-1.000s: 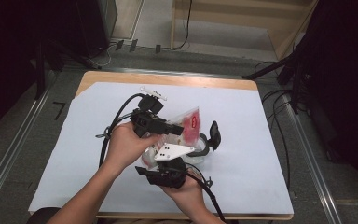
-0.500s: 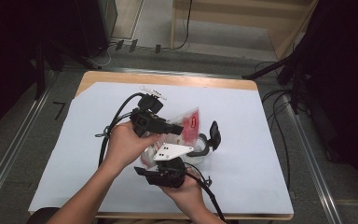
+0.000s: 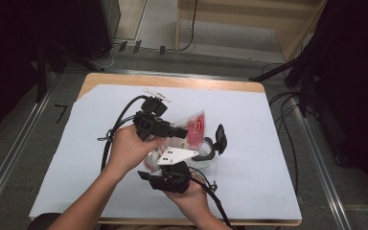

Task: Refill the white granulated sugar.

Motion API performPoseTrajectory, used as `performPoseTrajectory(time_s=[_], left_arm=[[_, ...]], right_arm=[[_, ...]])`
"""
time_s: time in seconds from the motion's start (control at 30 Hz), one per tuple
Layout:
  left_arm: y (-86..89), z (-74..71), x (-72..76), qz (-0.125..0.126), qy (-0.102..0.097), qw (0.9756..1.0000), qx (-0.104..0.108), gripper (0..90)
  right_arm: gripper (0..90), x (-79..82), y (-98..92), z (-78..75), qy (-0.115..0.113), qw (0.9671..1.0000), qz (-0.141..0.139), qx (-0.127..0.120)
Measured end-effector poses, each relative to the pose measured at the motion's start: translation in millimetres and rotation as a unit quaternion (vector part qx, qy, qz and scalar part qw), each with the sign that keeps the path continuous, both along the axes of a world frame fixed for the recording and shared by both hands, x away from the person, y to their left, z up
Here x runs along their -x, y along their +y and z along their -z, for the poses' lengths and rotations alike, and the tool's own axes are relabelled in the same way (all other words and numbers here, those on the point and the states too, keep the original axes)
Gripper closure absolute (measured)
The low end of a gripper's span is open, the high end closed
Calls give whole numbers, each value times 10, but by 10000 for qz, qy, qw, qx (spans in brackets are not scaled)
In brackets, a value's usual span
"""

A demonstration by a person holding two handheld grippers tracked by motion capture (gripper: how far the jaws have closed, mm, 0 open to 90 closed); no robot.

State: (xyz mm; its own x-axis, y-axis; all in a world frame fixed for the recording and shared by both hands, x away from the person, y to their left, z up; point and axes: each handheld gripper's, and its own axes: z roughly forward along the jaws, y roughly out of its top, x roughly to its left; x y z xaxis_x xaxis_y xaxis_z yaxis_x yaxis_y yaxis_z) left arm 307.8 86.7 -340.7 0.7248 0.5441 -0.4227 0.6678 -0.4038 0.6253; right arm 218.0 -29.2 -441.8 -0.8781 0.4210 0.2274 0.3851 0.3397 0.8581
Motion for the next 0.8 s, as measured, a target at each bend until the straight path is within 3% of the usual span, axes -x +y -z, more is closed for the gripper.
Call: performPoseTrajectory(time_s=[0.8], left_arm=[[10, 5, -16, -12, 62, 10000, -10, 740]], right_arm=[[634, 2, 1, -4, 11, 10000, -1, 7]])
